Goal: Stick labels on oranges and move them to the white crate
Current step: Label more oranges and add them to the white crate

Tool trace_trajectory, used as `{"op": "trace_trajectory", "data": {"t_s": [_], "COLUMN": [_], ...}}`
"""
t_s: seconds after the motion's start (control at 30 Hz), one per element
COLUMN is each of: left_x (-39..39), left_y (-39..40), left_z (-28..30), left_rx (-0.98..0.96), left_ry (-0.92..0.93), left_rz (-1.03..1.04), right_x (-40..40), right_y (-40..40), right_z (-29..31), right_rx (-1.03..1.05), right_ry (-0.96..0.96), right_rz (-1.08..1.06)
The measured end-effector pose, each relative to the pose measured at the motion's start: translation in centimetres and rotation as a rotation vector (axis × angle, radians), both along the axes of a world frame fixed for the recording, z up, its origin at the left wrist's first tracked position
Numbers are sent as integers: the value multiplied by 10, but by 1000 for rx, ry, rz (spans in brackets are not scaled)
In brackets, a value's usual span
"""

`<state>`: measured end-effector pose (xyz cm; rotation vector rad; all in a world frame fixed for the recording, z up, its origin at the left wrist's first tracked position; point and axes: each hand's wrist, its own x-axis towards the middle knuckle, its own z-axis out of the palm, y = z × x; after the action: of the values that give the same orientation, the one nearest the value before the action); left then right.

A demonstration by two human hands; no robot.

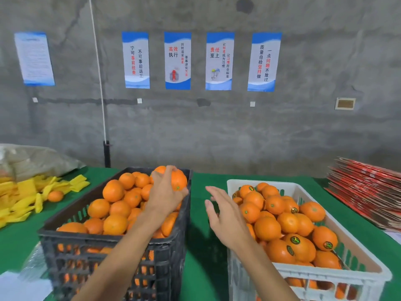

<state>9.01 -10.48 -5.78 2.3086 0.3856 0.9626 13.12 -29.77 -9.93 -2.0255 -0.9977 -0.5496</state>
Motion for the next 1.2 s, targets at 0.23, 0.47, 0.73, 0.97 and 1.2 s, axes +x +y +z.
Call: {"op": "trace_trajectory", "data": {"t_s": [0.23, 0.47, 0.73, 0.97, 1.2], "left_x": [-101, -164, -211, -230, -228], "left_y": [-60, -88, -91, -86, -96], "left_z": [-45, -134, -230, -253, -259], "left_rx": [-58, -97, -163, -216, -219], "left_ry": [-296, -204, 134, 189, 219], "left_rz": [-62, -323, -169, -147, -152], "right_x": [-88, -158, -183, -217, -216], "right_y": [20, -22, -75, -127, -146], "right_z": [-2, -96, -204, -199, -189], "right_rx": [293, 470, -578, -792, -841], "right_ry": [90, 182, 349, 180, 205], "right_rz": [120, 100, -5, -237, -492]}}
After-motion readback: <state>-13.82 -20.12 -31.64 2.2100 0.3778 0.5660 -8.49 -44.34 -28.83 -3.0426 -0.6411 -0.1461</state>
